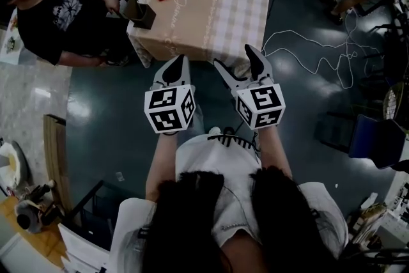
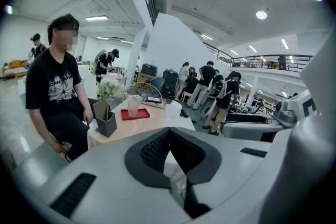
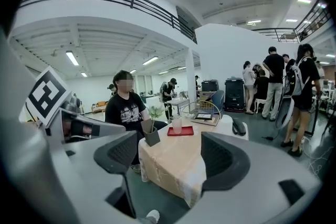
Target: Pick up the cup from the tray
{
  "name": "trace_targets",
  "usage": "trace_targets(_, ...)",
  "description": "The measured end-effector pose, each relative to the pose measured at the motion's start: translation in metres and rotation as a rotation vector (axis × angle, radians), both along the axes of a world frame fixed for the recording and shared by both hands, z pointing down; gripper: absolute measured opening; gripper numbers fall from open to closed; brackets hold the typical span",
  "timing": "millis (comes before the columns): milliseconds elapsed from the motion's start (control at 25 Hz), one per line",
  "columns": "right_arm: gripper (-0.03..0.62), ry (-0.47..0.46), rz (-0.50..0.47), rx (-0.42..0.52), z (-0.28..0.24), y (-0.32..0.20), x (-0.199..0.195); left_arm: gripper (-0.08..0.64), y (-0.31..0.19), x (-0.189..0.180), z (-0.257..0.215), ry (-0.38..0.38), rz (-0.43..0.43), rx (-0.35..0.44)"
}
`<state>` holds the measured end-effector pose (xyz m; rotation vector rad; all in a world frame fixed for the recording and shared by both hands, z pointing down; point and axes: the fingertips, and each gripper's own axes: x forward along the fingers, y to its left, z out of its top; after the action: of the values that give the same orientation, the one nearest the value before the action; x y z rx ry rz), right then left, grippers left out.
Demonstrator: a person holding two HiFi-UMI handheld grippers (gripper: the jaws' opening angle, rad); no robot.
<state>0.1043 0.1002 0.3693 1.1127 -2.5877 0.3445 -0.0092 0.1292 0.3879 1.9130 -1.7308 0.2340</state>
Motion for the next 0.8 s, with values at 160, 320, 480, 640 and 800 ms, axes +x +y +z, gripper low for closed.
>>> trace_targets(160,0.367,0.014,0.001,-0.011,0.003,-0.025,-0.022,0.006,-0.031,-0.020,-0.003,0.010,0.001,0.006)
trace_targets(320,0.370,0.020,0.000,0.005,-0.002,-0.047,-0.045,0.006,-0.053,-0.036,-0.008,-0.001,0.029,0.007)
trace_targets(480,0.370,0.028,0.011,0.006,-0.003,-0.068,-0.068,0.006,-0.075,-0.052,-0.006,0.001,0.057,0.001)
trace_targets(640,0.370,0.034,0.033,0.021,-0.008,-0.089,-0.084,0.006,-0.095,-0.068,-0.007,-0.001,0.077,0.004)
trace_targets(800,0.370,0.026,0.049,0.031,-0.013,-0.107,-0.100,0.006,-0.113,-0.081,-0.008,-0.004,0.108,0.002)
